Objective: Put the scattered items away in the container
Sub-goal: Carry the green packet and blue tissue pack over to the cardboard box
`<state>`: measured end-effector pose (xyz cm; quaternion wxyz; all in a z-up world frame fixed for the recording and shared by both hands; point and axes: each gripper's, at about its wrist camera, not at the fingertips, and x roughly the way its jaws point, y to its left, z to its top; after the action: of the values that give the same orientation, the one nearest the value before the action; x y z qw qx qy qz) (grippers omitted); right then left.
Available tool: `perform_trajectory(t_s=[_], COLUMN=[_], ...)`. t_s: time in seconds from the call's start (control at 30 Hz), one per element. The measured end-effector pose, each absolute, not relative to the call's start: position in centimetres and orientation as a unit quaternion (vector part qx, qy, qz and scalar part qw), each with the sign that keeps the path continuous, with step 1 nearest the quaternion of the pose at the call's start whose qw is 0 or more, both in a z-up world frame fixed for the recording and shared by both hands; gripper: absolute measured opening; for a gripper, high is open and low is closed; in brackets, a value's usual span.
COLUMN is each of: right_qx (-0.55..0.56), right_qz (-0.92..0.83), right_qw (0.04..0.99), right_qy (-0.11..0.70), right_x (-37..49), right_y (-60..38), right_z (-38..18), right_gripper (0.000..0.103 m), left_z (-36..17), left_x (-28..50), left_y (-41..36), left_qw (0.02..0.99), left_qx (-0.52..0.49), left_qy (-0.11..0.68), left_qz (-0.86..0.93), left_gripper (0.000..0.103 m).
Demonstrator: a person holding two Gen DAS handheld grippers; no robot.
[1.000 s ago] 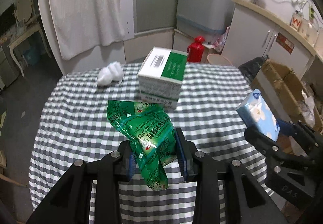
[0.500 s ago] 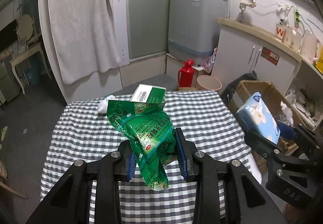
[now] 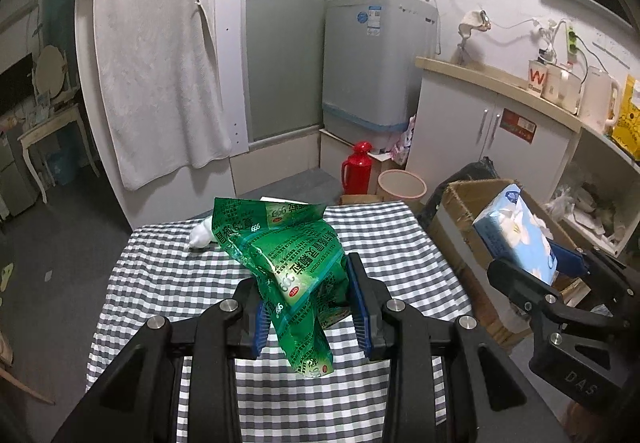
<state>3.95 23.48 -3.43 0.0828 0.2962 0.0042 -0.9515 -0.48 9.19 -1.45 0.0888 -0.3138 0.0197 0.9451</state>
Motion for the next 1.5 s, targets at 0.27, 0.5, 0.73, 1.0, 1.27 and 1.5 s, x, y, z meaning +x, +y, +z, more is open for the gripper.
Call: perform_trajectory(t_s=[0.27,0.5,0.73,1.0,1.27,1.5], right_qx=[0.288,0.286,0.282,0.283,0.288,0.3], right_qz=[-0.956,-0.958,-0.959,-0.958,-0.953,-0.947], right_qw=[0.057,0.022,-0.013,-0.055,-0.091,-0.108], right_qy=[0.002,-0.002,-0.003,-0.01,-0.023,-0.036], right_x=[4.8,5.2,5.4,5.5,5.0,4.3], right_y=[26.0,29.0,31.9,35.8,39.7,42.8], right_z=[-2.5,-2.0,-1.6,-1.4,-1.5,-2.6], right_gripper=[0.058,0.059,0.059,0.059,0.059,0.059], left_z=[-0.9,-0.5,-0.2,-0.3,-0.6,-1.3], left_x=[-0.4,-0.8,-1.2,-2.0,-2.9,-3.6], left_y=[11.6,15.1,19.2,23.4,27.2,30.2], left_qw=[0.106,0.136,0.172,0.206,0.237,0.256], left_qx=[-0.306,-0.302,-0.295,-0.294,-0.293,-0.299], left_qy=[0.024,0.031,0.039,0.041,0.049,0.057], left_qz=[0.946,0.943,0.939,0.932,0.925,0.918], left_gripper=[0.034,0.034,0.034,0.034,0.034,0.034])
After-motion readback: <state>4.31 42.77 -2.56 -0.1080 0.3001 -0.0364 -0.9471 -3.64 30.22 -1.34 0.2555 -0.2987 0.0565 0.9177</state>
